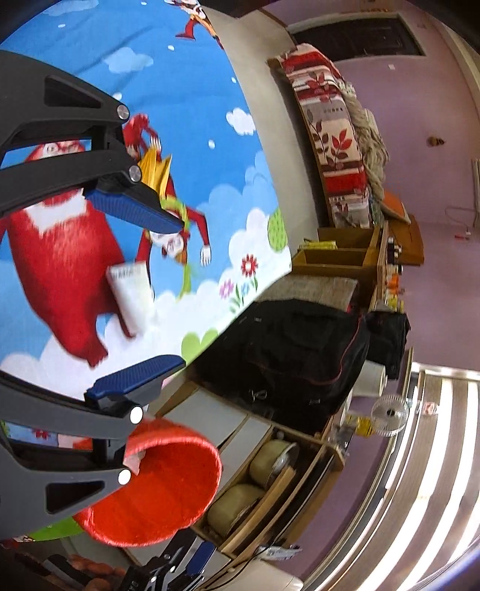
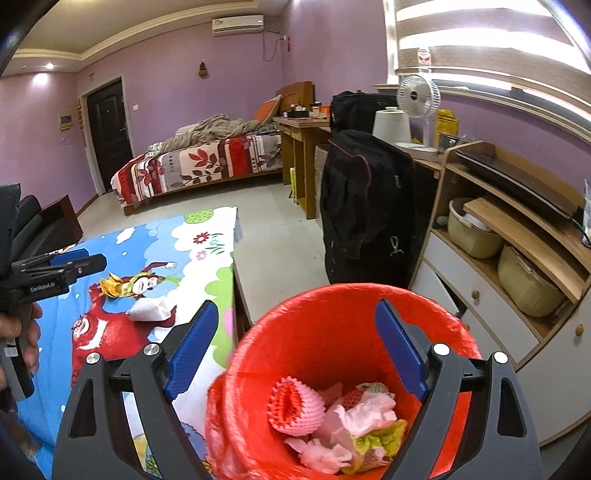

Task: Collect trash
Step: 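Move both grippers back to the remaining trash on the bedspread, then grasp the folded yellow paper with the left gripper while the right grasps the white printed packet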

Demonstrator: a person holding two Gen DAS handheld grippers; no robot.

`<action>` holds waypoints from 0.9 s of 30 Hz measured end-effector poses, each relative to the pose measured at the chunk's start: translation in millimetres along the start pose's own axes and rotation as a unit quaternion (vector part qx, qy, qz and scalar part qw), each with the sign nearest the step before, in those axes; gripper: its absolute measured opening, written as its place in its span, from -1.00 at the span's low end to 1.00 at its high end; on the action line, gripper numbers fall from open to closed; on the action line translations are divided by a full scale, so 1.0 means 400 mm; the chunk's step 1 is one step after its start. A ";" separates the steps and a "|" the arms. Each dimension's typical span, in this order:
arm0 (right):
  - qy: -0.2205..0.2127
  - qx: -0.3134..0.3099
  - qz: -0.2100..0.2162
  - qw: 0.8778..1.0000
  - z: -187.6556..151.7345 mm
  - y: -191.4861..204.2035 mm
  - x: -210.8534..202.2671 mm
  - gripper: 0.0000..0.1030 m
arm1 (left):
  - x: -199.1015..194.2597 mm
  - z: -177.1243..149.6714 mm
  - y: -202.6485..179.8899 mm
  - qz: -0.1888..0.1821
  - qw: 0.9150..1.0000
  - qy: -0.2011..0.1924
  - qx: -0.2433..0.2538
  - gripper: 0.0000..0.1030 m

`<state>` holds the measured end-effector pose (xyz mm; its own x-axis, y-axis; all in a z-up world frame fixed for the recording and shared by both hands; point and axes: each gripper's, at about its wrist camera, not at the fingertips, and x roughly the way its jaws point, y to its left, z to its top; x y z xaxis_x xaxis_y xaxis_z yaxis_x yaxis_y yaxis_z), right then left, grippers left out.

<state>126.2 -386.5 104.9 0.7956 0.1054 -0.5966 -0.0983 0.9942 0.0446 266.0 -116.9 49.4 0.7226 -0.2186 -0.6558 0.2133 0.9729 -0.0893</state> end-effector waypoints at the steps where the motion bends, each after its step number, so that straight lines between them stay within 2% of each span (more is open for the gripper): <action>1: 0.000 -0.001 0.002 1.000 0.003 0.006 0.004 0.60 | 0.001 0.001 0.010 0.003 1.000 0.000 -0.001 0.28; 15: 0.013 -0.024 0.034 0.999 0.039 0.123 0.074 0.64 | 0.046 0.009 0.184 0.043 0.999 0.014 -0.013 0.28; 22: 0.021 -0.032 0.045 0.998 0.046 0.170 0.109 0.64 | 0.113 -0.018 0.239 0.046 0.998 0.042 -0.018 0.28; 27: 0.033 -0.040 0.055 0.997 0.041 0.207 0.141 0.64 | 0.165 -0.036 0.253 0.049 0.997 0.064 -0.010 0.36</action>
<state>172.8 -297.9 88.0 0.7368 0.2086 -0.6431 -0.2315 0.9715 0.0498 326.0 -31.9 -13.7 0.6489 -0.1129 -0.7524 0.1327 0.9906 -0.0342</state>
